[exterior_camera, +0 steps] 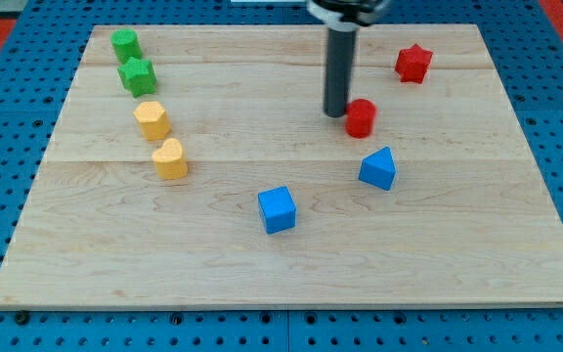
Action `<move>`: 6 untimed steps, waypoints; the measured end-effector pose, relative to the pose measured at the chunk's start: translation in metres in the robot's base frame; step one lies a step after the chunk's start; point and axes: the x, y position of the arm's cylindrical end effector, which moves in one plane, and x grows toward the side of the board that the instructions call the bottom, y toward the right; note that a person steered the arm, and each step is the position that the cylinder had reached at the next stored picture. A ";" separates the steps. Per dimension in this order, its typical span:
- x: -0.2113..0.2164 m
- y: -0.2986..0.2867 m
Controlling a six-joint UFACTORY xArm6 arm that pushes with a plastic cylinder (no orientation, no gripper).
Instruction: Separate the red blocks
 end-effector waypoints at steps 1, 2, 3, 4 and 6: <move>0.001 0.018; 0.037 0.013; 0.073 0.024; 0.063 0.056; 0.050 0.073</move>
